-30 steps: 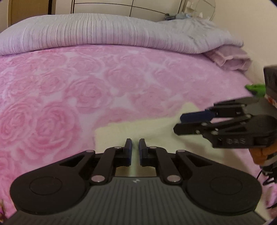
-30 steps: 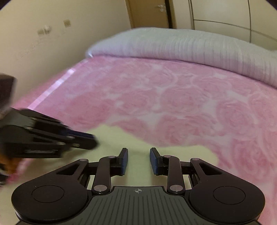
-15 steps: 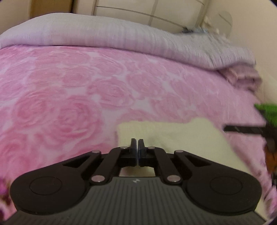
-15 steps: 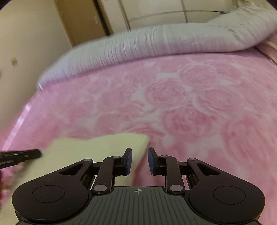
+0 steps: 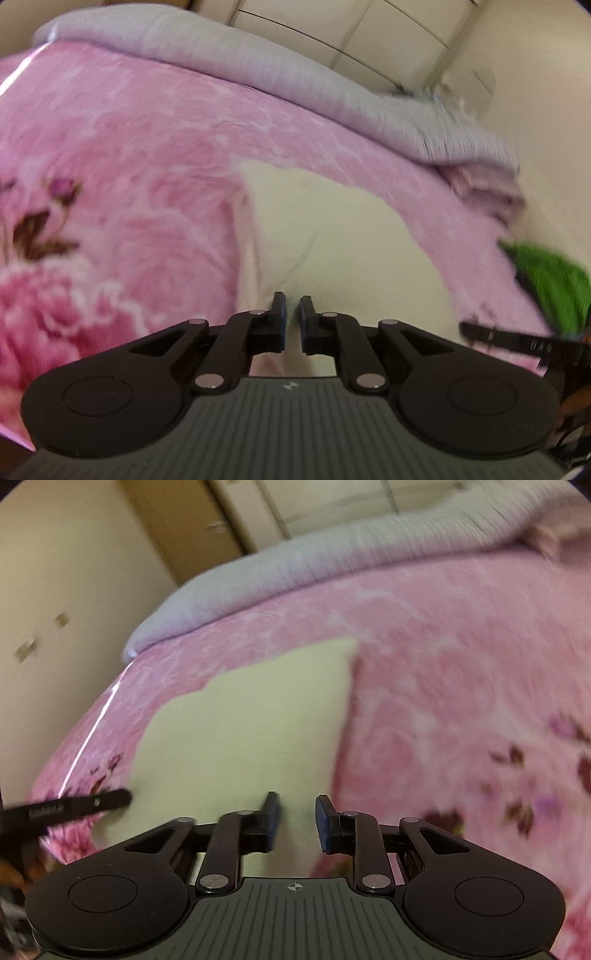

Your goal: Fold clothes

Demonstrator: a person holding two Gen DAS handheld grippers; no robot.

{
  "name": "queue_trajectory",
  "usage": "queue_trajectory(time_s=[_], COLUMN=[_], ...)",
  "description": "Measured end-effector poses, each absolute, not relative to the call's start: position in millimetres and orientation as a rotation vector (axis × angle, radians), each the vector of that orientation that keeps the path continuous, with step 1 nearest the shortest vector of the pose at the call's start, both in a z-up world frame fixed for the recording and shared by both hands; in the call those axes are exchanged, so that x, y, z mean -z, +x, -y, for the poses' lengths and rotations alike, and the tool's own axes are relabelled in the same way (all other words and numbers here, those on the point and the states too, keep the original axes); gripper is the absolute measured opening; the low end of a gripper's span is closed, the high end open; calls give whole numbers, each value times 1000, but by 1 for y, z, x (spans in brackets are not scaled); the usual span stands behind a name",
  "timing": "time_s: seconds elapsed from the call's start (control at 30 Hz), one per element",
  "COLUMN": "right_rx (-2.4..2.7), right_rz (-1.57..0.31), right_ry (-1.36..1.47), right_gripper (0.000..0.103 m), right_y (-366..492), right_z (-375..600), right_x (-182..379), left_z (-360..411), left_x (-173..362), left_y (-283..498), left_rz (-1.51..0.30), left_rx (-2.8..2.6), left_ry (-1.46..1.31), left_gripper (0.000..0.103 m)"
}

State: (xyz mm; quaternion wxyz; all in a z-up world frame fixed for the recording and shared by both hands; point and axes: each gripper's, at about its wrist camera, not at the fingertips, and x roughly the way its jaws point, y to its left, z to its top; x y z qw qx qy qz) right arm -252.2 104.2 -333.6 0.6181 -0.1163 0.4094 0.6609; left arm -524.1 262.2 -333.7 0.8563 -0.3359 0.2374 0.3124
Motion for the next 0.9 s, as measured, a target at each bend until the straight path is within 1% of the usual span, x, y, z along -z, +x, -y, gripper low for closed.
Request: queue_trajectory(time_s=[0.13, 0.27, 0.3, 0.4, 0.5, 0.53, 0.57, 0.63, 0.7, 0.8, 0.83, 0.9], right_rx=[-1513, -1460, -1448, -1415, -1430, -1431, -1431, -1426, -1429, -1412, -1410, -1421], right_rz=[-950, -982, -973, -905, -831, -835, -843, -883, -920, -933, -914, -819], right_ry=[-332, -358, -378, -443, -407, -400, -396, -389, -360, -368, -399, -494], right_gripper=[24, 24, 24, 24, 25, 32, 44, 52, 53, 53, 53, 53], right_y=[-254, -255, -256, -266, -273, -273, -274, -277, -277, -277, -280, -289], right_z=[-98, -82, -79, -72, -62, -62, -62, -61, -54, -44, -41, -33], right_x=[329, 331, 329, 317, 302, 301, 300, 301, 301, 299, 299, 300], left_z=[-247, -234, -232, -221, -213, -210, -208, -204, -199, -193, -190, -184], left_x=[324, 324, 323, 314, 300, 296, 293, 288, 286, 286, 286, 285], left_y=[-521, -535, -538, -545, -552, -553, -553, -553, -555, -556, -555, -553], left_rz=[-574, -587, -589, -659, -678, -675, -672, -664, -653, -641, -640, -641], left_rx=[-678, -719, -733, -804, -834, -842, -851, -859, -858, -850, -848, -838], left_ry=[-590, -606, -615, -604, -617, -623, -627, -633, -654, -682, -681, -667], left_gripper=[5, 5, 8, 7, 8, 8, 9, 14, 18, 18, 18, 18])
